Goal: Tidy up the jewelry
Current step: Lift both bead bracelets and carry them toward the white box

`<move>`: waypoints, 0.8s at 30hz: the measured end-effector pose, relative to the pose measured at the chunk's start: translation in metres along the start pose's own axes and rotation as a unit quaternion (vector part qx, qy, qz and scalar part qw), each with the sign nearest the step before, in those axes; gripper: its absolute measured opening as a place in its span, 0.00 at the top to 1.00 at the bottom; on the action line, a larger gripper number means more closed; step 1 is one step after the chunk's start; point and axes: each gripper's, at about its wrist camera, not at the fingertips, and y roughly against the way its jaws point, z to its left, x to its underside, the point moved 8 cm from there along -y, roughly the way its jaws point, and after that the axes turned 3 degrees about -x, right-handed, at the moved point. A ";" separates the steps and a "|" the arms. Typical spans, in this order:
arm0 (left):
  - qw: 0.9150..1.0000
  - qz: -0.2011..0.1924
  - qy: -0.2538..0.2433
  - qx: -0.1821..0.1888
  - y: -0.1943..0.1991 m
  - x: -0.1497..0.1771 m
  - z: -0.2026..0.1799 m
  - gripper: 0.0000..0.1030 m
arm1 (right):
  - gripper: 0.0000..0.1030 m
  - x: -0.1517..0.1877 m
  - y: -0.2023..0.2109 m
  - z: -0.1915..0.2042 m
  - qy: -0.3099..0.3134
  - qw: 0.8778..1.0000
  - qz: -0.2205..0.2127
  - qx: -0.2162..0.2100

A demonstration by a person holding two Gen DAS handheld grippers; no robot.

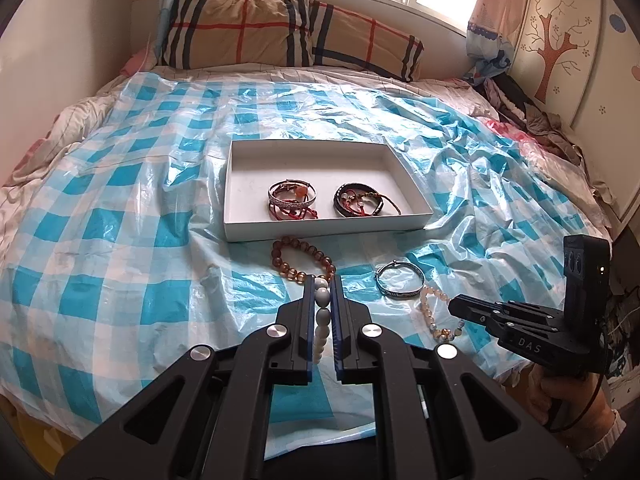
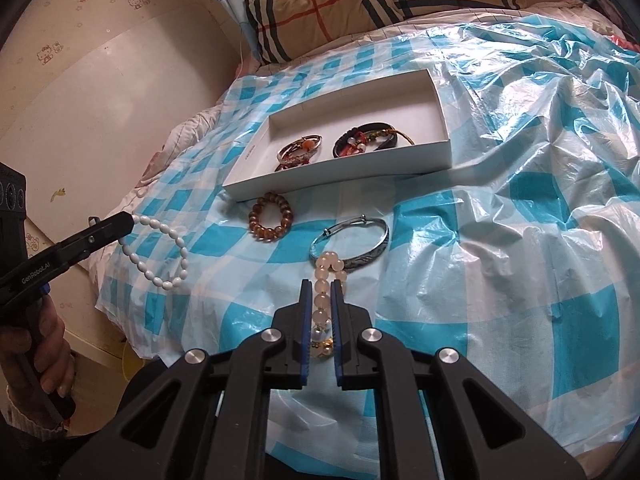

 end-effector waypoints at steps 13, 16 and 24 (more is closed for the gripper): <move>1.000 -0.016 -0.006 0.003 0.018 -0.006 -0.006 0.93 | 0.91 -0.027 0.047 0.036 -0.018 0.994 -0.068 -0.089; 1.000 -0.021 -0.009 0.002 0.024 -0.009 -0.009 0.93 | 0.91 -0.029 0.056 0.044 -0.016 0.992 -0.076 -0.102; 0.999 -0.037 -0.018 0.002 0.046 -0.012 -0.019 0.93 | 0.91 -0.029 0.075 0.057 -0.009 0.989 -0.094 -0.116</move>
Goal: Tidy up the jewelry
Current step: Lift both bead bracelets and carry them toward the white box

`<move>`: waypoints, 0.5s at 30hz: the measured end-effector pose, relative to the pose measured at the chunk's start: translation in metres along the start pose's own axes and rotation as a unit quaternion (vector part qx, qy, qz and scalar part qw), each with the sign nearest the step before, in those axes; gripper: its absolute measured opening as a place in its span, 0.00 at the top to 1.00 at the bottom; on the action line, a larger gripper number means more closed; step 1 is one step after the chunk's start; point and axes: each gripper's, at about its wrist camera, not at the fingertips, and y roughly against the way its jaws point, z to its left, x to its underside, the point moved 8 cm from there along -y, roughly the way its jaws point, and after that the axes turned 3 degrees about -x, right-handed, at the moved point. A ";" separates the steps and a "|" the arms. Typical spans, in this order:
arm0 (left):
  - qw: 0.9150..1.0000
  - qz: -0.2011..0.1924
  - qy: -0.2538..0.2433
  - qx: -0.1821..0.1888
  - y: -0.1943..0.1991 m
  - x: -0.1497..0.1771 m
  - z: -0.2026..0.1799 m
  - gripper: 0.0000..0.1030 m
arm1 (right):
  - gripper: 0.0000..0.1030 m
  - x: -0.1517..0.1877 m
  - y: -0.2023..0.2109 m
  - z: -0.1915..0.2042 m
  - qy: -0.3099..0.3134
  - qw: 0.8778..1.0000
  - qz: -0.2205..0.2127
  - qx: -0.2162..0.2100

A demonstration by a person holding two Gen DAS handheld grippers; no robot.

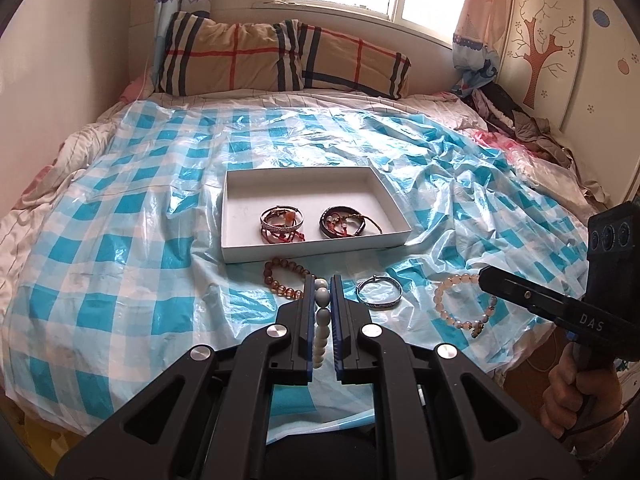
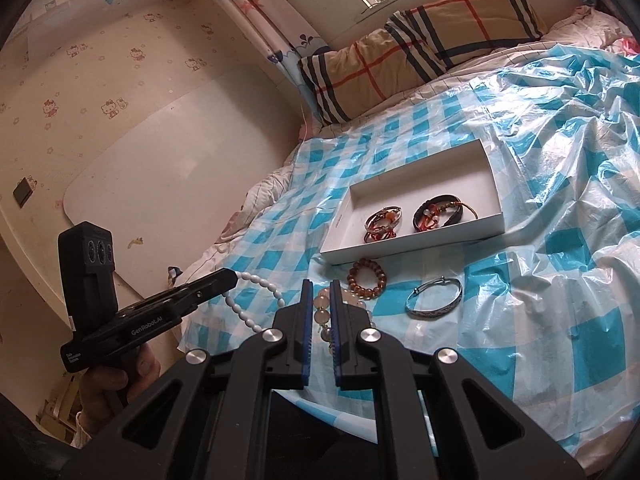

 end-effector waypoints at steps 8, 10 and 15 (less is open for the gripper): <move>1.000 -0.010 -0.001 0.004 0.015 -0.004 -0.005 0.93 | 0.91 -0.007 0.015 0.012 0.007 1.000 -0.022 -0.009; 1.000 -0.010 -0.001 0.004 0.016 -0.004 -0.005 0.93 | 0.91 -0.008 0.015 0.013 0.009 1.000 -0.023 -0.010; 1.000 -0.008 -0.002 0.004 0.016 -0.003 -0.006 0.93 | 0.91 -0.011 0.012 0.015 0.009 1.000 -0.024 -0.015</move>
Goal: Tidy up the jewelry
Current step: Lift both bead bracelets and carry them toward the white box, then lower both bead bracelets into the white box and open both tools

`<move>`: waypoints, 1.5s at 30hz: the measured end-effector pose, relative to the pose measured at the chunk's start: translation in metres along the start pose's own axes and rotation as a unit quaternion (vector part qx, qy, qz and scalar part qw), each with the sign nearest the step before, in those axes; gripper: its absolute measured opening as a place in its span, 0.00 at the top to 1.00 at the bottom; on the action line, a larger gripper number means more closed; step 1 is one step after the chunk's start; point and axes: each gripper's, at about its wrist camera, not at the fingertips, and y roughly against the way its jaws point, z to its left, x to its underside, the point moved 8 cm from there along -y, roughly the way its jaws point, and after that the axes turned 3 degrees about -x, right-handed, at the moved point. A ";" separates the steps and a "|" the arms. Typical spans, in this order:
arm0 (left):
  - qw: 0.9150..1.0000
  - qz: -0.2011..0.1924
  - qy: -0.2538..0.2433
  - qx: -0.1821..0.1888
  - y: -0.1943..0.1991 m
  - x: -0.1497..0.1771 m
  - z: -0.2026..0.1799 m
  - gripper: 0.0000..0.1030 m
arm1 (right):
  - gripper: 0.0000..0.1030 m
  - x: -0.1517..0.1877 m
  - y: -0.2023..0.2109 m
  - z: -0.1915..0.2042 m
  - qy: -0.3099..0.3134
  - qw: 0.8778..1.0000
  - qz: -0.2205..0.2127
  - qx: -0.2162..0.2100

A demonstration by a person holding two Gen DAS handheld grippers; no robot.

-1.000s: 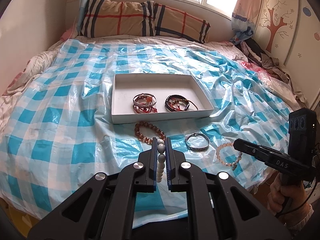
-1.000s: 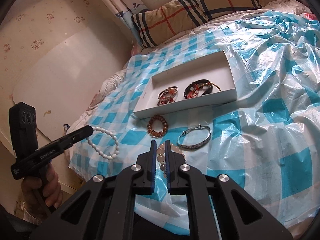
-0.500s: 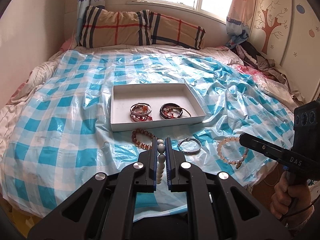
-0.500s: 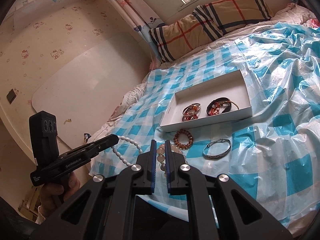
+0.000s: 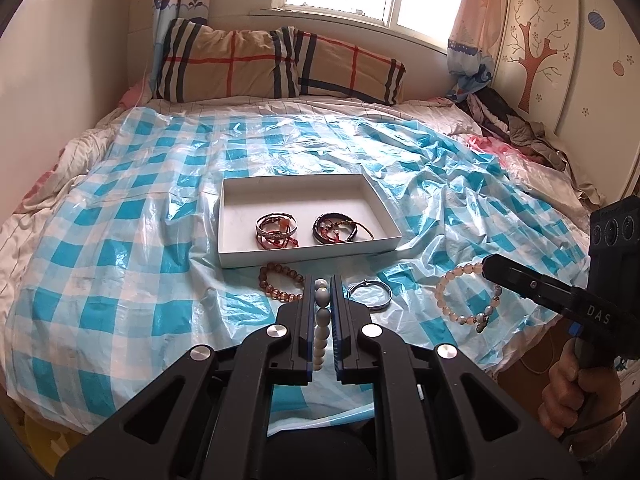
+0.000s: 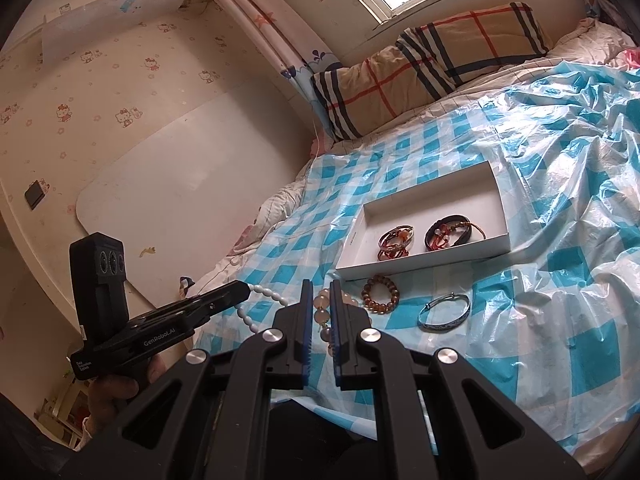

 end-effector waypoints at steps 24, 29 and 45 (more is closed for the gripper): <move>1.000 0.008 -0.022 -0.017 -0.040 -0.009 0.001 0.93 | 0.91 -0.012 -0.041 -0.011 -0.006 1.000 0.013 -0.011; 1.000 0.009 -0.021 -0.015 -0.048 -0.013 0.002 0.93 | 0.91 -0.017 -0.050 -0.015 -0.005 1.000 0.013 -0.011; 1.000 0.010 -0.009 0.005 -0.121 -0.055 0.010 0.93 | 0.91 -0.061 -0.105 -0.067 -0.019 1.000 0.003 0.002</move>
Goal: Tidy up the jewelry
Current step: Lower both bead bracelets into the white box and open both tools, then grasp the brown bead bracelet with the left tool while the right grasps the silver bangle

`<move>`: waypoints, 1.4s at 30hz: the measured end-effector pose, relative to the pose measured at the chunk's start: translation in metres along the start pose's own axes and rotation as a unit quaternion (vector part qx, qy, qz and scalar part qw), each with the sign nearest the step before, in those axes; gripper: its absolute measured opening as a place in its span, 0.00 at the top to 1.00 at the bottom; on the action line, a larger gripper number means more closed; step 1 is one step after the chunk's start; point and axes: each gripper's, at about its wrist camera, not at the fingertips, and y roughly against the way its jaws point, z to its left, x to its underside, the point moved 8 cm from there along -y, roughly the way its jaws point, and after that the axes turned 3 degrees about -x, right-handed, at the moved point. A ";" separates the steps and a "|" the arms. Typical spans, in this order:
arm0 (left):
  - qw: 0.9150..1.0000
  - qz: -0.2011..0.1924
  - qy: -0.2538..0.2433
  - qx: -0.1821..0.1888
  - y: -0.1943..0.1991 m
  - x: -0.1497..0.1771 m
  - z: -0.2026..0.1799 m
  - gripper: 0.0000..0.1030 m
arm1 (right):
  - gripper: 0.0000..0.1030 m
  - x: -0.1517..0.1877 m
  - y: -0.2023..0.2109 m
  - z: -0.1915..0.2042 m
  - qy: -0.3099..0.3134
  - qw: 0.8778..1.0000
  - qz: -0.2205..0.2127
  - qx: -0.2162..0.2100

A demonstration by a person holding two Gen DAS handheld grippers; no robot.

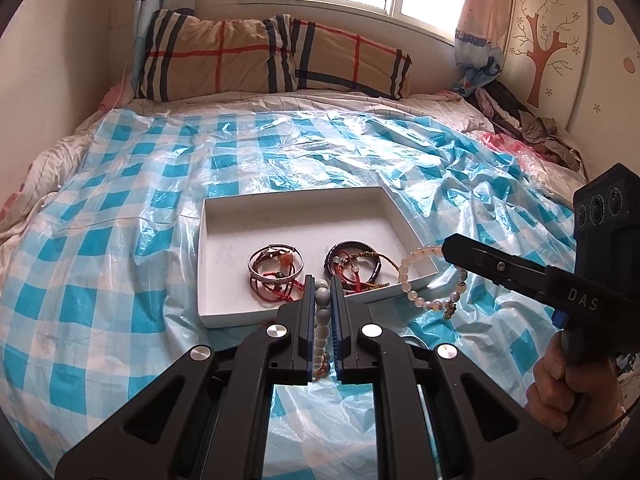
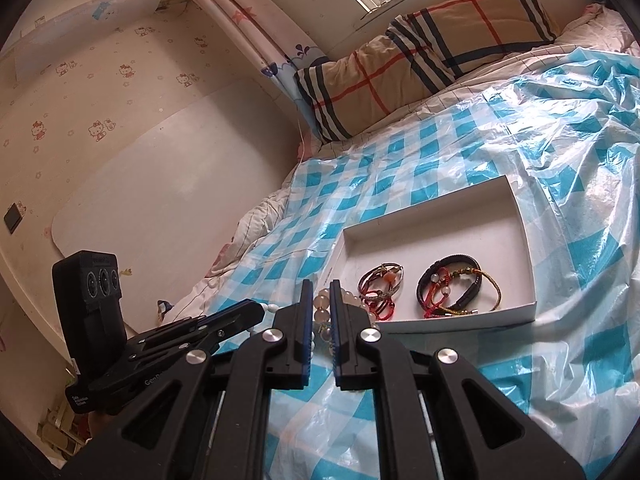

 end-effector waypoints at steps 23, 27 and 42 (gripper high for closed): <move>0.993 0.067 0.090 -0.044 -0.100 0.016 0.072 0.87 | 0.76 0.000 -0.033 -0.099 -0.021 0.993 0.023 0.115; 0.990 0.076 0.102 -0.053 -0.082 0.040 0.086 0.82 | 0.74 0.025 -0.018 -0.093 -0.018 0.991 0.048 0.121; 0.992 0.118 0.045 -0.030 -0.097 0.072 0.054 0.76 | 0.70 0.086 -0.029 -0.081 0.047 0.975 0.150 0.158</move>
